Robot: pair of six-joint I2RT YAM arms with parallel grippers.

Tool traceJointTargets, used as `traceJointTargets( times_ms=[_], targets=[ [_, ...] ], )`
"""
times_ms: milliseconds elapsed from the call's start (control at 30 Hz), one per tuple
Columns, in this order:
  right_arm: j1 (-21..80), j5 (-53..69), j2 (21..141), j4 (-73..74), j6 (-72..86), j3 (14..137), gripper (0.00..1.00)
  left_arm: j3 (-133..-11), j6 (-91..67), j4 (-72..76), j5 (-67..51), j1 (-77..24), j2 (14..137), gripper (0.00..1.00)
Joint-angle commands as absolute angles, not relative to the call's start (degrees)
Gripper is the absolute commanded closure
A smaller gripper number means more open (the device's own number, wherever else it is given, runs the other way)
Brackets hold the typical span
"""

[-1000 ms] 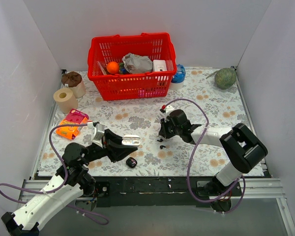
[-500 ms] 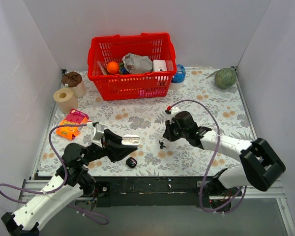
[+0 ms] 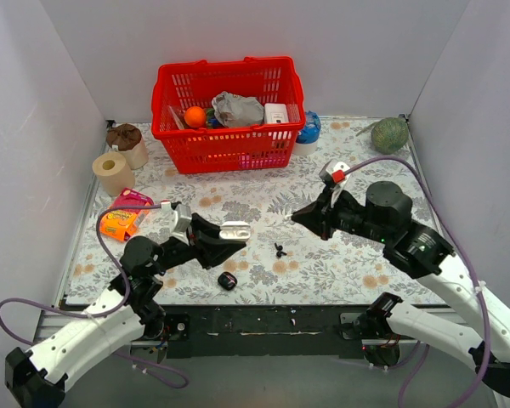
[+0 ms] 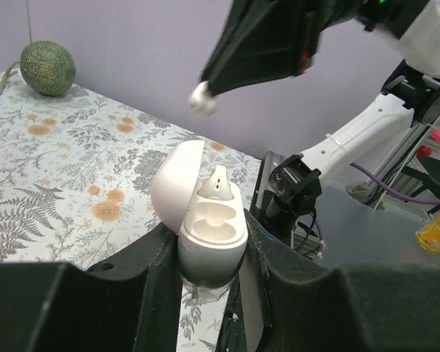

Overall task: Insert the wireless bluetooth earbuds into the charging case
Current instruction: Place the earbud in the charging case.

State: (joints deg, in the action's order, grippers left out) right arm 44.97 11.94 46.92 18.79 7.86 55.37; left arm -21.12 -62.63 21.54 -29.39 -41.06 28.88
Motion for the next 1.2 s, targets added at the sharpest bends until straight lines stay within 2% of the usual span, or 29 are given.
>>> traceJointTargets(
  times_ms=[0, 267, 533, 700, 933, 1167],
  targets=[
    [45.7, 22.1, 46.1, 30.0, 3.6, 64.0, 0.99, -23.2, -60.6, 28.7, -30.6, -41.1, 37.1, 1.00],
    [46.1, 33.4, 48.4, 34.3, 3.6, 74.1, 0.99, -27.9, -61.6, 36.5, -38.0, -40.9, 50.4, 1.00],
    [46.5, 37.3, 50.5, 31.2, 4.2, 73.3, 0.99, -30.8, -66.2, 43.3, -51.7, -40.9, 57.1, 1.00],
    [47.5, 38.8, 52.8, 28.4, 5.4, 72.4, 0.99, -33.0, -67.1, 41.4, -54.1, -40.9, 60.2, 1.00],
    [49.8, 33.3, 54.8, 24.7, 6.9, 71.0, 0.99, -34.4, -68.1, 41.5, -54.3, -41.2, 62.1, 1.00],
    [52.9, 22.5, 54.5, 17.8, 9.1, 66.5, 0.99, -34.4, -67.6, 41.7, -52.5, -42.4, 62.1, 1.00]
  ],
)
